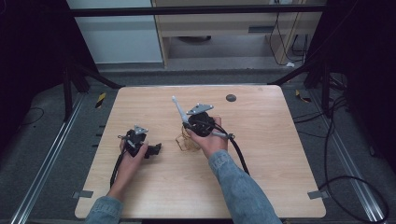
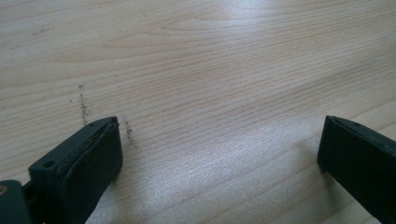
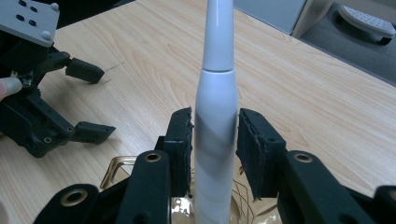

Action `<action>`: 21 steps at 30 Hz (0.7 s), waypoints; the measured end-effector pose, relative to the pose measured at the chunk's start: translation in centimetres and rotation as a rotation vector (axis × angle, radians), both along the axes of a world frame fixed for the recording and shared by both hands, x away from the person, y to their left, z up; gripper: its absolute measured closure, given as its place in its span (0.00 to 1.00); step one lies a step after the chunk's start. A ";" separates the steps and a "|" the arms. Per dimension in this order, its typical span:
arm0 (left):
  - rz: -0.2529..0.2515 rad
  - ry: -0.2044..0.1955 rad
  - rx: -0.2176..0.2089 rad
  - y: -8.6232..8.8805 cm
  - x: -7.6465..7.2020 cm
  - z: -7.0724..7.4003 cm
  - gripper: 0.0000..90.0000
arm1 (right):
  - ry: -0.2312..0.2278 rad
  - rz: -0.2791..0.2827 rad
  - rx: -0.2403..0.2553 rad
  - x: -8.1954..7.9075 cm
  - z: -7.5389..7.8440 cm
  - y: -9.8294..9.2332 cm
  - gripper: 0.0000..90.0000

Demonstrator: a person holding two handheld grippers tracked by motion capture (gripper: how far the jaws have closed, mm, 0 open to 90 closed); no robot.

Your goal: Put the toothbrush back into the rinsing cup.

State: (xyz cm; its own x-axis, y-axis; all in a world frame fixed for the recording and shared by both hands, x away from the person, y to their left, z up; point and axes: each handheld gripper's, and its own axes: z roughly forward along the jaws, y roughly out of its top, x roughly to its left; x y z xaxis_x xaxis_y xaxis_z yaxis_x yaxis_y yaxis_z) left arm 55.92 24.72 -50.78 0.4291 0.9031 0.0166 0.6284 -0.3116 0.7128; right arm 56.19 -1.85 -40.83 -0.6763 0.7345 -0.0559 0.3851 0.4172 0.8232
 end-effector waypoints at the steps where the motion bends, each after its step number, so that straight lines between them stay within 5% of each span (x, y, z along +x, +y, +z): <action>1: 0.000 0.000 0.000 0.0 0.0 0.0 0.00 | 0.000 0.000 0.000 0.0 0.0 0.0 0.73; 21: 0.000 0.000 -0.001 0.0 0.0 0.0 0.00 | -0.008 0.001 0.001 -0.5 0.3 -0.6 0.72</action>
